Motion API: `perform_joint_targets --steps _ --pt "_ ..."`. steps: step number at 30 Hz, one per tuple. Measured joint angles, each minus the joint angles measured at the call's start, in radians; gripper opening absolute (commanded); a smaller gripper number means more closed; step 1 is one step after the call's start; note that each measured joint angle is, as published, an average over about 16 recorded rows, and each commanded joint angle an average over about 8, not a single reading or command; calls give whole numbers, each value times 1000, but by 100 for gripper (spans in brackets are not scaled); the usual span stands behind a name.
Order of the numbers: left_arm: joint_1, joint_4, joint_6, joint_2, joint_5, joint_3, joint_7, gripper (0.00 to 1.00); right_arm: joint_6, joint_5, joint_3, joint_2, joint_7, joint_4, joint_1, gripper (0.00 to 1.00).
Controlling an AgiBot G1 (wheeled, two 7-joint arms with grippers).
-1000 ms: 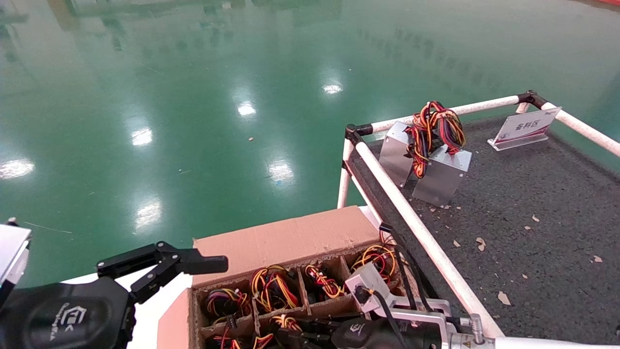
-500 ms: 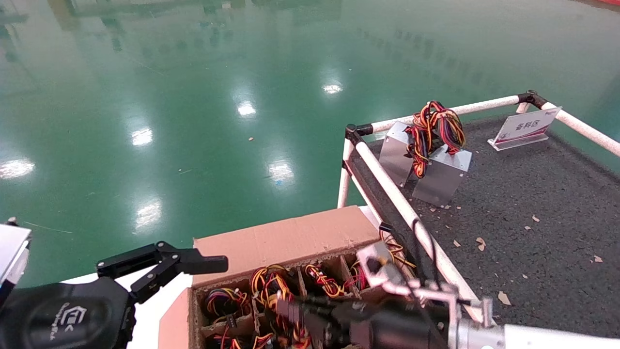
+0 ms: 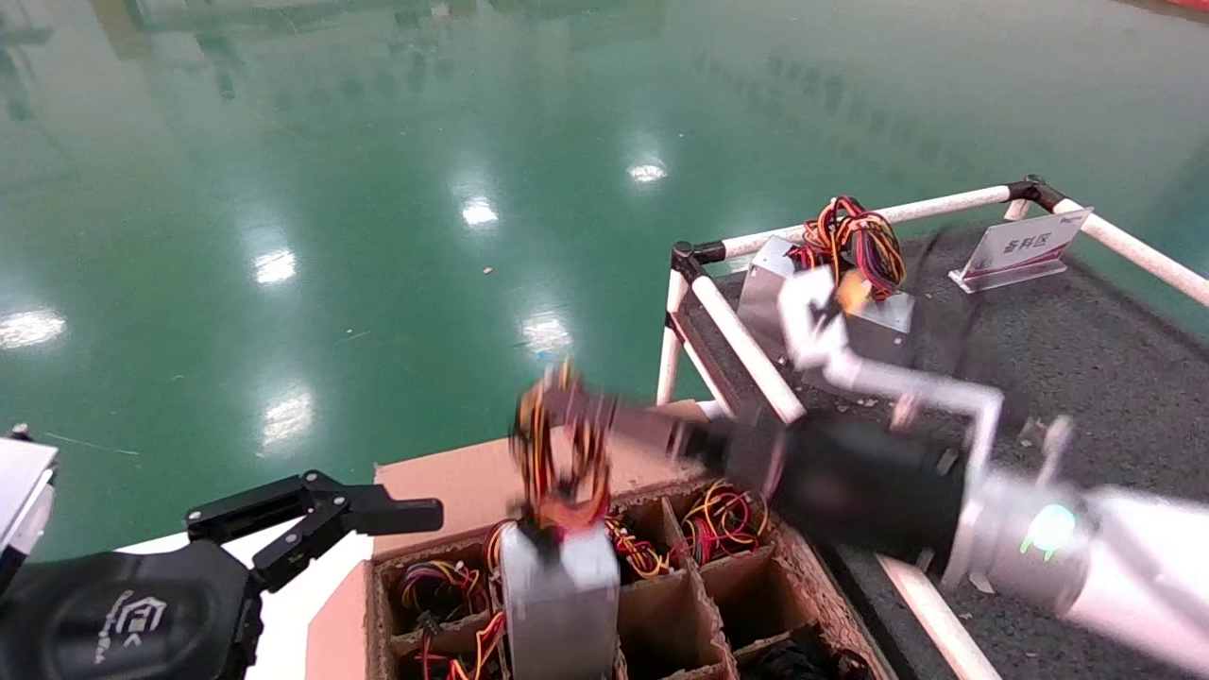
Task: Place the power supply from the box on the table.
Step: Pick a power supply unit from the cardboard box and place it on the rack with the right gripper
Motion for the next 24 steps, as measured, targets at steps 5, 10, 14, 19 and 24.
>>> perform_joint_targets --steps 5,10,14,19,24 --pt "0 0 0 0 0 0 0 100 -23 52 45 26 34 0 90 0" --pt "0 0 0 0 0 0 0 100 -30 79 90 76 72 -2 184 0" --pt "0 0 0 0 0 0 0 100 -24 81 123 135 105 -4 250 0" --pt "0 0 0 0 0 0 0 100 -10 72 160 225 141 -6 300 0" --pt "0 0 0 0 0 1 0 100 -4 74 198 319 156 -8 294 0"
